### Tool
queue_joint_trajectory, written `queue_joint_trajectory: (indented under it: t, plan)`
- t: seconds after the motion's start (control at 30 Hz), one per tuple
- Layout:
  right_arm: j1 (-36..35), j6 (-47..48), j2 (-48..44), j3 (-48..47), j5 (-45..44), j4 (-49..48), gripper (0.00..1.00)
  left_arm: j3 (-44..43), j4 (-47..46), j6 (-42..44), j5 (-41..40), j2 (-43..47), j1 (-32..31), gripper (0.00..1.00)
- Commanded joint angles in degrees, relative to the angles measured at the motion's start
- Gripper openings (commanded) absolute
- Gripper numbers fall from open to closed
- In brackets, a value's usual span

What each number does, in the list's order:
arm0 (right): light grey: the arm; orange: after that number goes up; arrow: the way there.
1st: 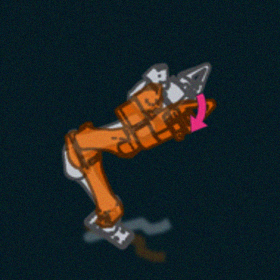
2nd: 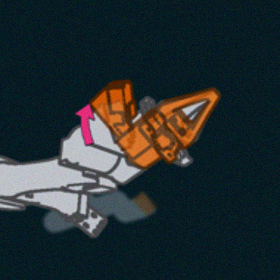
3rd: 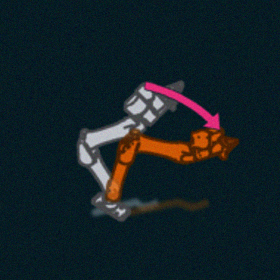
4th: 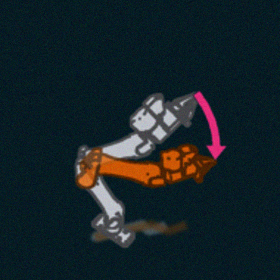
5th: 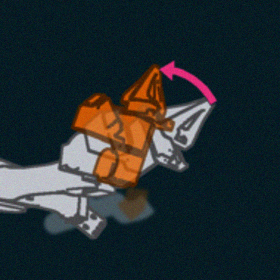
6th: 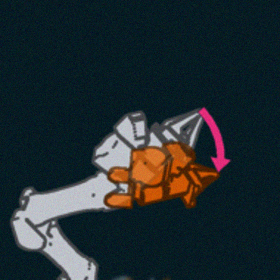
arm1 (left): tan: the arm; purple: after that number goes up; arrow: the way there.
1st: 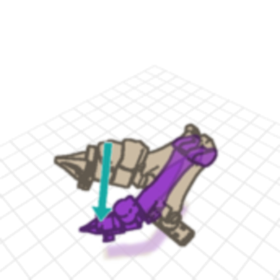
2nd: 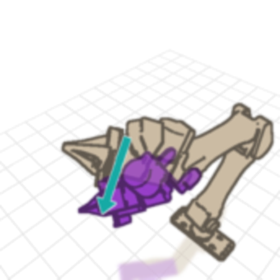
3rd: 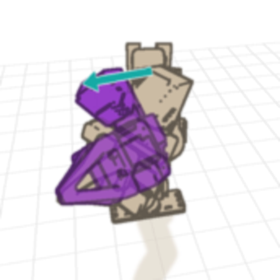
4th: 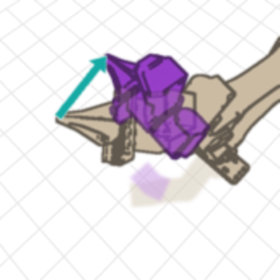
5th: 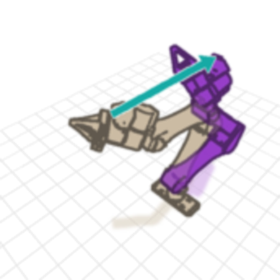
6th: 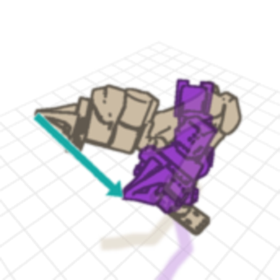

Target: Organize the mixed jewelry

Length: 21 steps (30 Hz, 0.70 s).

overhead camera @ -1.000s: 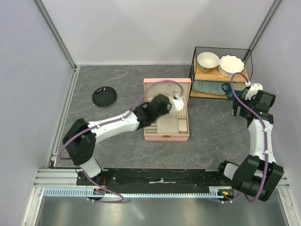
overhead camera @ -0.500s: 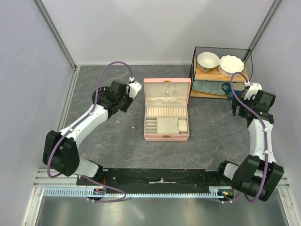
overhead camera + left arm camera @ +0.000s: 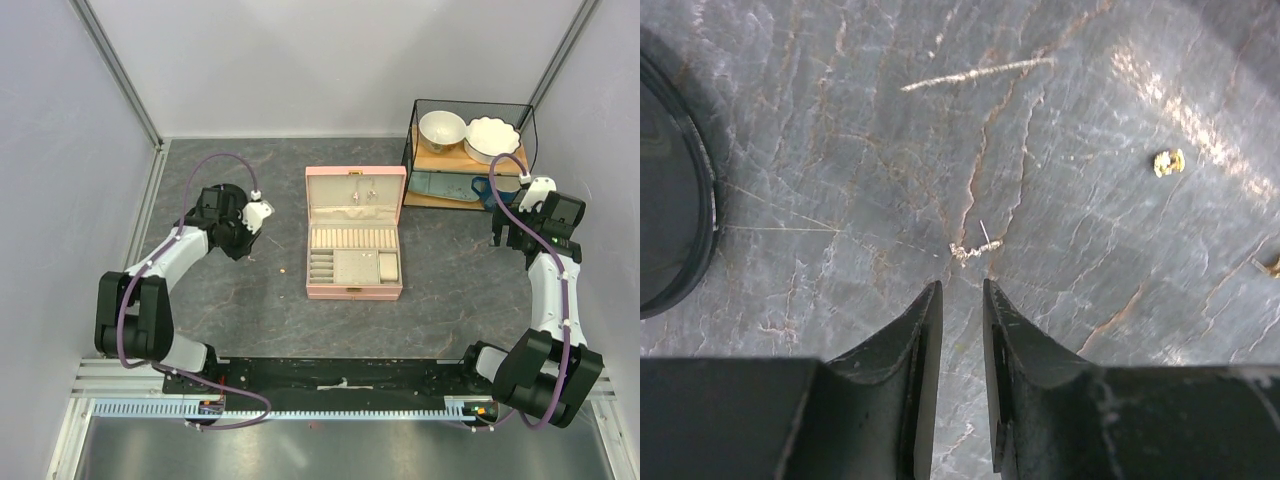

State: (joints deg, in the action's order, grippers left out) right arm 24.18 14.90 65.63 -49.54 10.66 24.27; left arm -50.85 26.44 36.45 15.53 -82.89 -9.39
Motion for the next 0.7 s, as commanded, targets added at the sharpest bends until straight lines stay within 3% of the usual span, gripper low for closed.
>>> queue_joint_trajectory:
  t: [0.0, 0.4, 0.67]
  plan:
    - [0.16, 0.92, -0.15, -0.38, 0.68, -0.81, 0.98, -3.02, 4.14, 14.51, 11.09, -2.27, 3.05, 0.30]
    - [0.25, 1.19, 0.12, -0.12, 0.51, -0.89, 0.98, -7.68, 15.22, 38.42, 18.83, -7.80, 5.96, 0.33]
    - [0.25, 1.19, 0.20, -0.03, 0.42, -0.89, 0.98, -13.13, 25.15, 57.14, 23.31, -13.17, 9.03, 0.28]
